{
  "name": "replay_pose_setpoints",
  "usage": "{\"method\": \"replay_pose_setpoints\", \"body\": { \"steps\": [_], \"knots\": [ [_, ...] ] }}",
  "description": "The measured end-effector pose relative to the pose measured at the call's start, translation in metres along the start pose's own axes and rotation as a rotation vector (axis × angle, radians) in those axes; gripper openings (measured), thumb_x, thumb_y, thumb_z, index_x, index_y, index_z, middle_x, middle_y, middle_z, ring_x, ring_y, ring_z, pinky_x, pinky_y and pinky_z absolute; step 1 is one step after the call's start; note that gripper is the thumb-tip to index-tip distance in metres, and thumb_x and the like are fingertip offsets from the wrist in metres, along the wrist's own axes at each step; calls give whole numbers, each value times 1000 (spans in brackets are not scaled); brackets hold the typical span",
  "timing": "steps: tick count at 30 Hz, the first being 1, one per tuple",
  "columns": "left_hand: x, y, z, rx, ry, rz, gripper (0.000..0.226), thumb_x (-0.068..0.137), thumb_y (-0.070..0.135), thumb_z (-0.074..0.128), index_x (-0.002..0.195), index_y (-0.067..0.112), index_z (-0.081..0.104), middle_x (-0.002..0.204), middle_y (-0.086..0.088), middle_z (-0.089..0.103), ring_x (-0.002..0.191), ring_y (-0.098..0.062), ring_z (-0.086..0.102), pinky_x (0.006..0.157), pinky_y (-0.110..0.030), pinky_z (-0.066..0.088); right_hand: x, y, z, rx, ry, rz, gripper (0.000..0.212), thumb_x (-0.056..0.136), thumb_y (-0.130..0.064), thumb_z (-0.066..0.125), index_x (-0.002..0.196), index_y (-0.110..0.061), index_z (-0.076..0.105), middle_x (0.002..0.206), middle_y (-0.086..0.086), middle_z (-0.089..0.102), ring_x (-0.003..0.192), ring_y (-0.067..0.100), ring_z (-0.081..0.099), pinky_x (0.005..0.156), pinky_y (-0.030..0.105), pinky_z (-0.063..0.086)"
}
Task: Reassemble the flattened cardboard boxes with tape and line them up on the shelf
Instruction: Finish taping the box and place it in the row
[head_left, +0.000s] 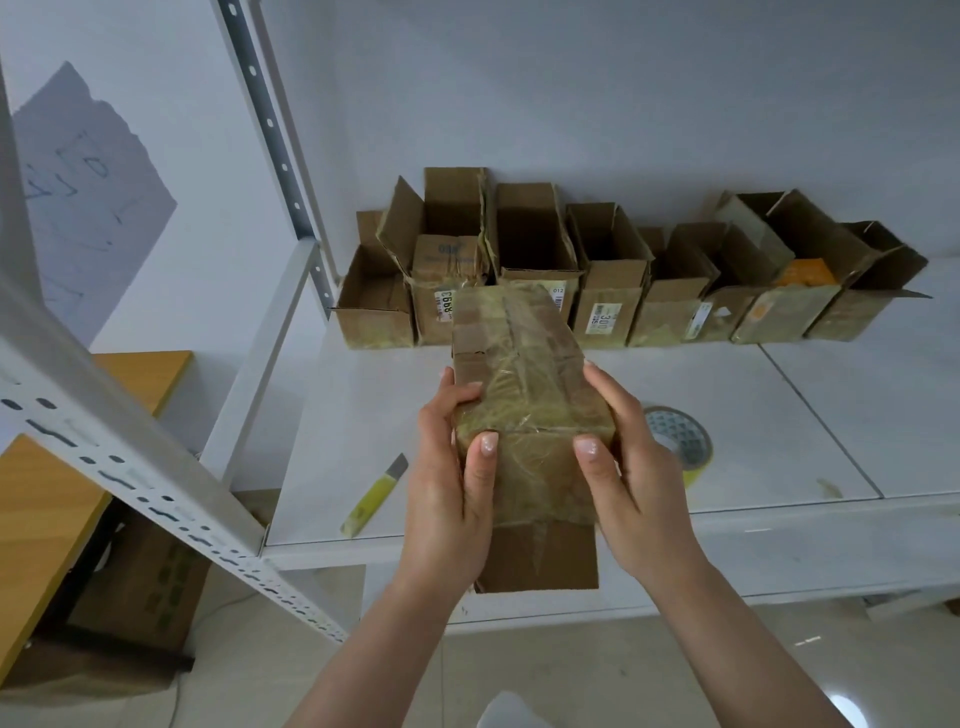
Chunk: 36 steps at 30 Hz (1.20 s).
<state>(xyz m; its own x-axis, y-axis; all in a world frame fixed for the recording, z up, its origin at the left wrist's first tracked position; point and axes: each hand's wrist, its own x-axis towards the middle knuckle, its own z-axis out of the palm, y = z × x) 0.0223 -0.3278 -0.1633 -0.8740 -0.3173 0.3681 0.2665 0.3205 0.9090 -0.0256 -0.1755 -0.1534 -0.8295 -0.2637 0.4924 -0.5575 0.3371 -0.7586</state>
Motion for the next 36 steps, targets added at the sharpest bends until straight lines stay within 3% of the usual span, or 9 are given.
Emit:
{"method": "replay_pose_setpoints", "body": {
  "steps": [3,6,10,13,17,21,27,33,36],
  "knots": [
    [2,-20,-13,33,-131,19,31,94,49,39,122,37,40,151,-4,40,127,3,48,93,-16,44,-15,23,2,189,0,130,57,99,-56,35,139,-17,46,104,-27,66,102,-7,61,88,9,44],
    [0,-32,-28,59,-127,-62,40,80,39,39,116,24,49,142,2,50,120,5,51,87,-27,47,-26,43,11,214,-13,354,46,99,-43,44,135,-16,52,129,-11,62,121,3,57,104,26,45],
    [7,-23,-31,544,-82,-197,64,72,61,30,123,29,53,148,0,46,136,-15,41,94,-40,45,-27,62,19,94,-161,496,42,95,-30,57,135,-18,56,122,-10,63,111,-4,58,84,-1,40],
    [8,-13,-10,789,-325,-321,104,67,92,24,150,29,14,163,-11,9,150,-31,11,112,-58,27,-23,67,19,6,-163,474,30,97,-26,57,124,-16,64,115,-12,67,103,-7,59,78,-3,38],
    [10,-19,6,1010,-375,-382,93,84,76,39,151,32,-8,163,-9,-12,150,-34,-9,112,-65,14,-21,68,19,-35,-134,436,20,97,-26,56,109,-19,70,97,-23,67,93,-15,59,75,0,40],
    [14,-19,-7,860,-280,-372,69,95,47,45,152,35,8,163,-1,8,150,-29,9,113,-61,24,-23,75,16,-58,-112,506,23,100,-29,50,95,-24,71,90,-6,73,90,9,66,83,22,50],
    [17,-5,-36,-126,-11,-523,47,96,15,59,142,20,48,122,3,67,112,-16,63,100,-42,51,-13,75,10,-52,-258,624,29,98,-4,45,93,-13,73,97,8,74,93,26,66,83,33,52],
    [8,-6,-34,-545,-66,-604,40,83,20,62,123,23,63,109,-5,73,99,-23,71,73,-29,58,-1,47,5,286,-269,740,19,95,-2,54,87,-14,67,69,-10,73,66,3,69,54,15,50],
    [6,-14,-37,-447,-117,-670,35,93,18,58,128,24,60,115,0,71,106,-20,68,80,-29,54,11,40,-6,86,-225,629,14,93,-7,55,91,-8,69,80,6,74,80,20,70,64,37,55]
  ]
}}
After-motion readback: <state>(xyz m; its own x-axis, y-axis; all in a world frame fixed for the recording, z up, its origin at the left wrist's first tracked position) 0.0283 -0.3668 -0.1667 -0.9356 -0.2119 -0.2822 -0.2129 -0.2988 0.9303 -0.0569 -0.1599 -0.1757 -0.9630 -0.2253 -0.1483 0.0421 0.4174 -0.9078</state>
